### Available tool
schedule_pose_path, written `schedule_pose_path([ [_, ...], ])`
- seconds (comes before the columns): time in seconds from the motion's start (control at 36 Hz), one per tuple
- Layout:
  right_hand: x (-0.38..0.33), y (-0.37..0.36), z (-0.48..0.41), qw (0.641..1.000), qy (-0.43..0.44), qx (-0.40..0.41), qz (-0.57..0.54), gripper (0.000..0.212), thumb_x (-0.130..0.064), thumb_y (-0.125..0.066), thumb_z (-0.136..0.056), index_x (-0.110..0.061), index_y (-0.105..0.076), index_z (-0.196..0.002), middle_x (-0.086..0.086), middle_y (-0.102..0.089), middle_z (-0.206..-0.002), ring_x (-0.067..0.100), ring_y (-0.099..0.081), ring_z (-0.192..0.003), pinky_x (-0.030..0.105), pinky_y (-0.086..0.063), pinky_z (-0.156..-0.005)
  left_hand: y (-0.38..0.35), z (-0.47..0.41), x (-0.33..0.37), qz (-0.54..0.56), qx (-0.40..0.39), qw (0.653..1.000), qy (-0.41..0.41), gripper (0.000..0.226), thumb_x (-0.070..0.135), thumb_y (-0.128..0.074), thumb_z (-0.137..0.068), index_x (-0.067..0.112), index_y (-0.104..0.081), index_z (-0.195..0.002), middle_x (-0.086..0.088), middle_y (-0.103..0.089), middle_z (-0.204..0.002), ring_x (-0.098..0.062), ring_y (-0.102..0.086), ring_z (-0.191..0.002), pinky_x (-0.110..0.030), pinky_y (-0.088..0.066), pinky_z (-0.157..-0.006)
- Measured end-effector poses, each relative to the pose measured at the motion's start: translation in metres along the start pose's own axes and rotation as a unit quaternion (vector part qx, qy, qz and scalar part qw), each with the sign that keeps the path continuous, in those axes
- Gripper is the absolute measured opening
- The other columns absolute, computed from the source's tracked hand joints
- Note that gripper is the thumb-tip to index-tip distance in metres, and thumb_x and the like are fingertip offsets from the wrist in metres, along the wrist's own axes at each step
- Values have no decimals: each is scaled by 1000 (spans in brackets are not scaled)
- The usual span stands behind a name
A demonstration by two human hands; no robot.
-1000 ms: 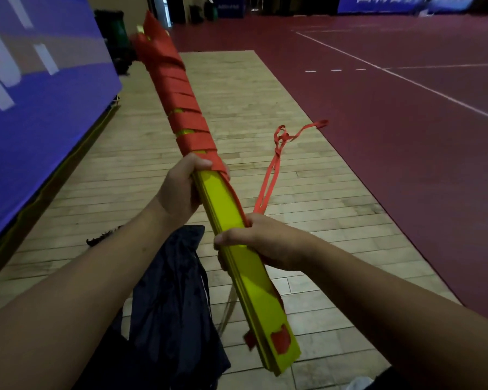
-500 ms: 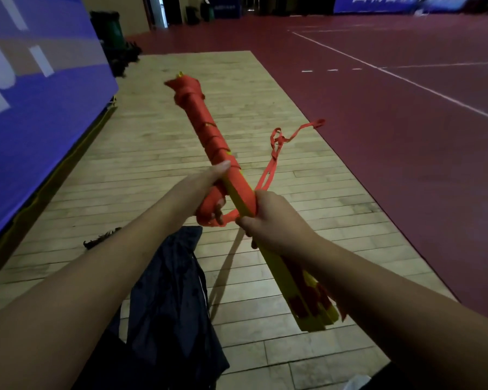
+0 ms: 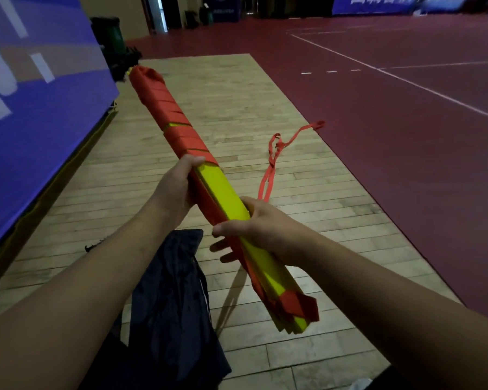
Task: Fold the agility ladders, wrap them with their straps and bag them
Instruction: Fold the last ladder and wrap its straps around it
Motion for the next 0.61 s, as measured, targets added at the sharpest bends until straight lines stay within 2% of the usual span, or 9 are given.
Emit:
schedule_pose_path([
  [0.08,0,-4,1,999,-10,-12,-33,52,-2,-73,-89,-4,-47,-134,34,-63,-121,45,-71,-95,48,-63,-78,1,0,5,-10,-15,1000,-8,28,34,-49,-92,10,-63,-97,-4,-71,-83,-16,-69,-75,-31,-54,-70],
  [0.14,-2,1,4,1000,-4,0,-5,50,-6,-75,-88,-5,-50,-130,29,-68,-115,43,-73,-91,50,-62,-79,2,2,5,-32,-30,999,3,29,32,-43,-99,12,-63,-97,-2,-72,-82,-16,-70,-77,-34,-54,-75],
  [0.22,-9,16,6,996,14,53,70,45,-12,-80,-85,-8,-53,-121,19,-74,-102,38,-75,-84,57,-60,-82,5,1,-3,-135,-56,989,29,50,54,-47,-94,9,-65,-110,-14,-74,-97,-31,-72,-89,-46,-56,-86],
  [0.28,-10,29,6,987,20,108,118,45,-13,-80,-85,-6,-50,-117,18,-72,-99,34,-76,-78,53,-62,-75,6,3,-11,-230,-55,970,46,65,68,-46,-91,8,-67,-103,-16,-72,-84,-36,-72,-81,-48,-56,-87],
  [0.33,-13,40,5,962,39,175,208,45,-17,-81,-85,-8,-46,-113,15,-67,-100,31,-75,-74,49,-63,-68,2,4,-14,-262,-50,963,45,61,67,-44,-95,10,-66,-94,-9,-68,-69,-32,-69,-68,-46,-56,-81],
  [0.39,-17,44,5,913,62,226,335,41,-23,-78,-88,-15,-43,-107,7,-63,-102,26,-69,-79,45,-60,-69,-6,5,-16,-232,-33,971,42,59,65,-48,-94,8,-65,-94,-6,-64,-65,-30,-66,-62,-42,-56,-74],
  [0.47,-20,32,8,854,98,231,455,38,-15,-71,-92,-22,-34,-103,3,-52,-103,20,-55,-83,27,-42,-61,-10,7,-17,-230,19,973,27,58,63,-57,-90,6,-67,-88,-5,-63,-63,-25,-65,-58,-38,-55,-71],
  [0.53,-14,22,7,843,104,207,485,41,-6,-66,-92,-23,-31,-105,3,-44,-107,21,-52,-83,29,-43,-60,-3,9,-20,-213,62,974,38,54,58,-59,-91,5,-69,-80,-7,-64,-61,-24,-67,-56,-38,-55,-73],
  [0.61,-10,17,3,850,108,190,480,40,-3,-62,-91,-23,-31,-106,4,-41,-109,23,-51,-85,35,-50,-64,11,11,-16,-198,116,973,39,54,57,-58,-91,7,-68,-73,-8,-66,-57,-21,-67,-52,-32,-52,-64],
])
Point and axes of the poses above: each hand's wrist, its own z-axis away from the middle knuckle, its own y-axis out of the back of the hand, x = y × z, the point moved 10 cm from there along -z, towards the middle knuckle
